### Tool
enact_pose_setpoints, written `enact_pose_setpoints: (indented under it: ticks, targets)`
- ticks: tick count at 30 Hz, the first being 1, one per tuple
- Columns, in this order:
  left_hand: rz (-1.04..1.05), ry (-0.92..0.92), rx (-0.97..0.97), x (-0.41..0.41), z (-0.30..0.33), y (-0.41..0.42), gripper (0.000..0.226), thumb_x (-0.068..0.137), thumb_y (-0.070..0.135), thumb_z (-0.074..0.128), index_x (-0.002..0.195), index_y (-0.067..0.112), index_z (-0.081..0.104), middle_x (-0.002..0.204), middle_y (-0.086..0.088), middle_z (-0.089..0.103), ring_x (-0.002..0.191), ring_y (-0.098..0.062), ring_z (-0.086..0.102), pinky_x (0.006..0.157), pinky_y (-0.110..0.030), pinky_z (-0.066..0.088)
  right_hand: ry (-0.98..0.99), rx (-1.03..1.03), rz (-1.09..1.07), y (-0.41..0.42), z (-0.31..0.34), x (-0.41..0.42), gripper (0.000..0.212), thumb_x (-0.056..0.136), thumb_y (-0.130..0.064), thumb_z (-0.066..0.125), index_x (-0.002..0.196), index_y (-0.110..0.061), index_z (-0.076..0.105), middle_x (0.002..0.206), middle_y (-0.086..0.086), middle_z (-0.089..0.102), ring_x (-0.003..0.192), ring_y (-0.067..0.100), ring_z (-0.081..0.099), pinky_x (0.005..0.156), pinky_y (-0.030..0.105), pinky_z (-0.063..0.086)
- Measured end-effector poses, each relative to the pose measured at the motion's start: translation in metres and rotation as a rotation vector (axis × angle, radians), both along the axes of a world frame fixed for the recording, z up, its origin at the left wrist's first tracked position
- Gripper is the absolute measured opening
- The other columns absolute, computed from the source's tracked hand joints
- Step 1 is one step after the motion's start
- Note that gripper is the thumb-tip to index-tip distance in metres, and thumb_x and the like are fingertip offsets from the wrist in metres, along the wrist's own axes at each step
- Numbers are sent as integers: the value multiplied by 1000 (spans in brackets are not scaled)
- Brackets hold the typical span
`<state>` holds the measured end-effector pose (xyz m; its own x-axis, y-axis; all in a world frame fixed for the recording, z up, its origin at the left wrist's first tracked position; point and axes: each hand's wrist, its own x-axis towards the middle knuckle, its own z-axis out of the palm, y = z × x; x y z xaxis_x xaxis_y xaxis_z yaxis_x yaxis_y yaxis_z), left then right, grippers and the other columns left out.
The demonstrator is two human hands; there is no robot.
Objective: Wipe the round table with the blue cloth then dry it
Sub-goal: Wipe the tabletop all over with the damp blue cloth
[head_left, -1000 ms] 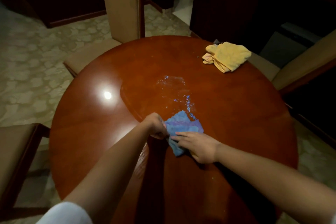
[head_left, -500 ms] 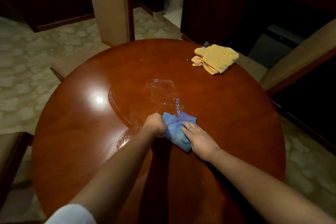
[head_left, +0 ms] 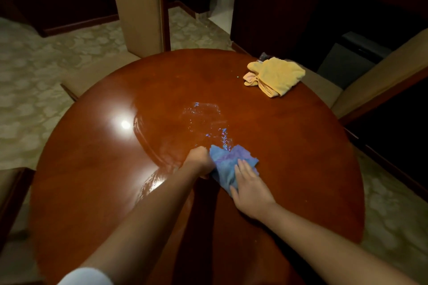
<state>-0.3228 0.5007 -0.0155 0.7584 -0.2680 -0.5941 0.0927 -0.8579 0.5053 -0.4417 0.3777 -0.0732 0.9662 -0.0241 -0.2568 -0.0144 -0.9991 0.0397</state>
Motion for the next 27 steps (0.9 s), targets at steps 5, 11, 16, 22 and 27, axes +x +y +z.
enact_pose_setpoints:
  ticks: [5,11,16,22,27]
  targets:
    - [94,-174,2,31,-5,-4,21,83,11,57,85,-6,69,92,-24,70,84,-33,69,73,-39,58,15,-17,25,-2,5,56,60,85,-30,34,117,14,58,124,31,57,123,41,51,104,47,42]
    - [121,-197,29,71,7,-9,18,83,7,53,86,-4,67,93,-22,69,90,-32,67,75,-34,52,-60,-49,223,-16,22,133,61,103,-32,22,149,5,6,158,21,0,147,29,-4,117,35,-8]
    - [-21,-81,50,67,13,-9,26,87,12,56,61,11,56,80,-10,60,75,-15,60,65,-22,46,-108,38,167,-27,27,103,63,85,-38,63,127,9,54,135,26,51,130,29,47,107,33,37]
    - [-45,-44,23,62,6,-15,23,86,11,57,63,10,59,72,-10,63,66,-14,66,64,-22,47,-123,86,89,-40,26,96,51,69,-35,57,99,4,72,109,20,69,100,24,69,80,28,55]
    - [36,-175,26,81,3,-19,31,82,4,53,53,10,44,85,-25,66,89,-33,66,71,-35,49,-28,147,57,-36,35,155,62,93,-22,44,149,-4,24,159,9,15,147,19,10,117,31,4]
